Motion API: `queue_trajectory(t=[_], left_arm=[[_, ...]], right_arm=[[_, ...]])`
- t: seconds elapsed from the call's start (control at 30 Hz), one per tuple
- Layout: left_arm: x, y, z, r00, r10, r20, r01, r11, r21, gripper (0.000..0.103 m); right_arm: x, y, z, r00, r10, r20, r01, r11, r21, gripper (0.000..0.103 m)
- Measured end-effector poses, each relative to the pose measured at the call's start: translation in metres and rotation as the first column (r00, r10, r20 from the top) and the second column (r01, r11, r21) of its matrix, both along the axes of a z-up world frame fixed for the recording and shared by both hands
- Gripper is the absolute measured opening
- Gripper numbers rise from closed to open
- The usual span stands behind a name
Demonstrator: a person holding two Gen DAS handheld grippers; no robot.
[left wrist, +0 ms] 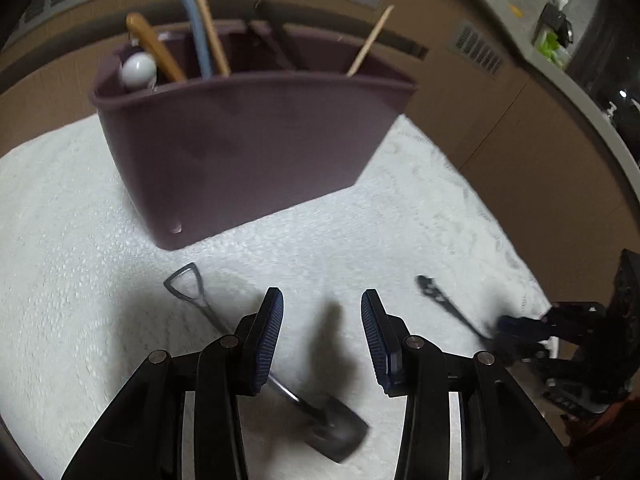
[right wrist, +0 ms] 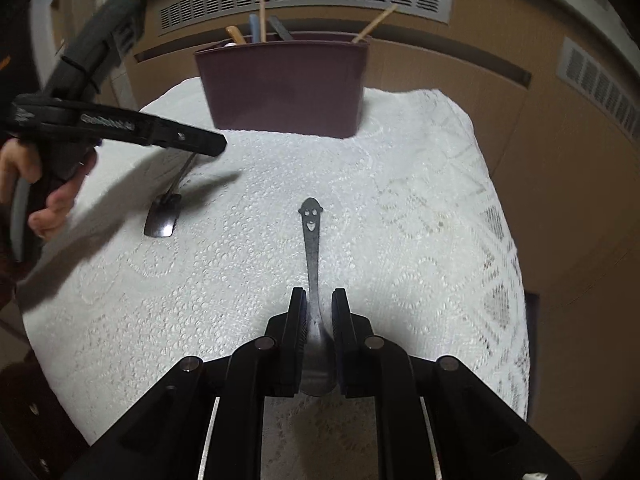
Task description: Organize utensils
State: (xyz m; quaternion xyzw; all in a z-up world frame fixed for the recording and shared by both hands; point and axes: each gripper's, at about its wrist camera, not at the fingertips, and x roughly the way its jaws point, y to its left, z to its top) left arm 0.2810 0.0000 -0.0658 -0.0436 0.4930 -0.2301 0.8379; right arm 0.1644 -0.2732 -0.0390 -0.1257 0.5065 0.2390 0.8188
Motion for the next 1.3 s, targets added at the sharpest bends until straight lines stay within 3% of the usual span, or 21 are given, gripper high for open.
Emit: queue_trajectory(t=[0.07,0.17,0.33,0.4,0.5,0.57,0.67,0.8,0.87,1.03,1.13,1.2,1.3], left_arm=[[0.001,0.014,-0.008,0.999,0.034,-0.041,-0.034,0.999,0.013,0.038],[-0.023,0.051,-0.01,0.992,0.083,-0.098,-0.089,0.994,-0.06,0.037],[-0.091,0.094,-0.01,0.982,0.118,-0.147,-0.135,0.984,-0.113,0.038],[-0.11,0.095,-0.011,0.985,0.096,-0.143,-0.113,0.987,-0.116,0.038],[-0.137,0.075,-0.004,0.998,0.011,-0.061,-0.012,1.0,-0.013,0.038],[-0.148,0.058,0.003,0.998,-0.065,0.019,0.063,0.994,0.091,0.038],[-0.153,0.028,0.011,0.976,-0.201,0.088,0.177,0.958,0.227,0.039],[-0.138,-0.008,0.001,0.947,-0.316,0.059,0.272,0.886,0.376,0.039],[-0.127,-0.014,-0.004,0.943,-0.33,0.043,0.286,0.869,0.403,0.039],[-0.103,-0.004,-0.006,0.969,-0.246,0.027,0.22,0.907,0.36,0.04],[-0.095,0.009,-0.007,0.987,-0.155,0.05,0.128,0.928,0.349,0.038],[-0.095,0.017,-0.007,0.992,-0.112,0.051,0.091,0.946,0.311,0.038],[-0.105,0.021,-0.007,0.993,-0.104,0.047,0.088,0.957,0.275,0.038]], right_arm=[[-0.001,-0.008,0.003,0.999,-0.035,-0.015,0.035,0.999,0.019,0.013],[-0.011,-0.02,0.008,0.998,-0.06,-0.014,0.06,0.998,0.024,0.013],[-0.031,-0.021,0.007,0.998,-0.038,-0.04,0.039,0.999,0.022,0.014],[-0.037,-0.02,0.004,0.997,-0.035,-0.066,0.037,0.999,0.037,0.015],[-0.042,-0.02,-0.003,0.993,-0.043,-0.105,0.05,0.997,0.056,0.017],[-0.045,-0.02,-0.002,0.994,-0.053,-0.096,0.059,0.997,0.053,0.018],[-0.048,-0.019,-0.001,0.992,-0.063,-0.107,0.068,0.997,0.047,0.021],[-0.052,-0.019,0.001,0.992,-0.054,-0.114,0.062,0.996,0.069,0.035],[-0.052,-0.016,0.001,0.992,-0.053,-0.116,0.06,0.997,0.057,0.037],[-0.062,0.0,0.001,0.998,-0.018,-0.061,0.015,0.999,-0.038,0.046],[-0.064,-0.002,0.001,0.997,-0.027,-0.074,0.027,1.0,0.004,0.056],[-0.061,0.001,0.002,0.997,0.012,-0.08,-0.013,1.0,-0.012,0.055],[-0.052,-0.003,0.002,0.999,-0.03,-0.044,0.029,0.999,-0.019,0.042]])
